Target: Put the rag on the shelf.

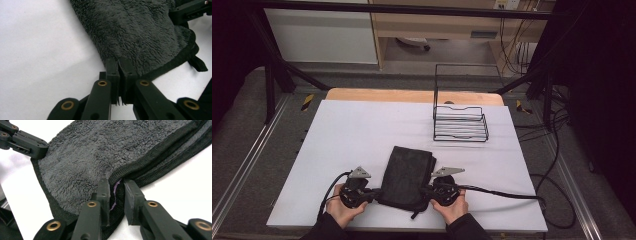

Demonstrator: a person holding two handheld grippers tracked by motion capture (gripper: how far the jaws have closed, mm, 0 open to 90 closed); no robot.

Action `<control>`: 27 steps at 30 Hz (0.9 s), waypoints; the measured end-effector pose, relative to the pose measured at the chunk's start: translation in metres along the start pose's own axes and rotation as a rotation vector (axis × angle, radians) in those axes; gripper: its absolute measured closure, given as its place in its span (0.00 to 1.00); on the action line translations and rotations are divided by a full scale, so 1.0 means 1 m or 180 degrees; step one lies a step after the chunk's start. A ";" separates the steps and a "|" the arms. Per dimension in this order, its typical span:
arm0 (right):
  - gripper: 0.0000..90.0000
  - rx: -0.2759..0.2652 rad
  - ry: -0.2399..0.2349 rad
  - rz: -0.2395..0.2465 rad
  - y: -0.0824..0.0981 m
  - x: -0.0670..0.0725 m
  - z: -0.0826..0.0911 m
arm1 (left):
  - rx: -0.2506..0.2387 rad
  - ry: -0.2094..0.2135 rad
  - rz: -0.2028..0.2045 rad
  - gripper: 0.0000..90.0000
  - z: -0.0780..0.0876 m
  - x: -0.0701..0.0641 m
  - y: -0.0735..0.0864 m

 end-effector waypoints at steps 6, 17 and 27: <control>0.88 0.0114 -0.0011 0.0281 -0.007 -0.011 0.007 | -0.0021 0.0221 0.0058 0.97 0.003 -0.016 0.003; 0.75 0.0101 -0.0094 0.0398 -0.004 -0.010 0.009 | -0.0025 0.0078 -0.0172 0.96 0.003 -0.015 0.005; 0.42 -0.0239 0.0018 0.0475 -0.013 -0.020 0.023 | -0.0090 0.0083 -0.0266 0.88 0.008 -0.011 0.001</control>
Point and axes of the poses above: each handheld gripper's, and its own axes: z roughly backward along the jaws, y roughly out of its underside, x roughly to its left, the point moved 7 cm from there along -z, roughly forward along the jaws, and after that the axes turned 9 degrees about z, right-handed, at the moved point
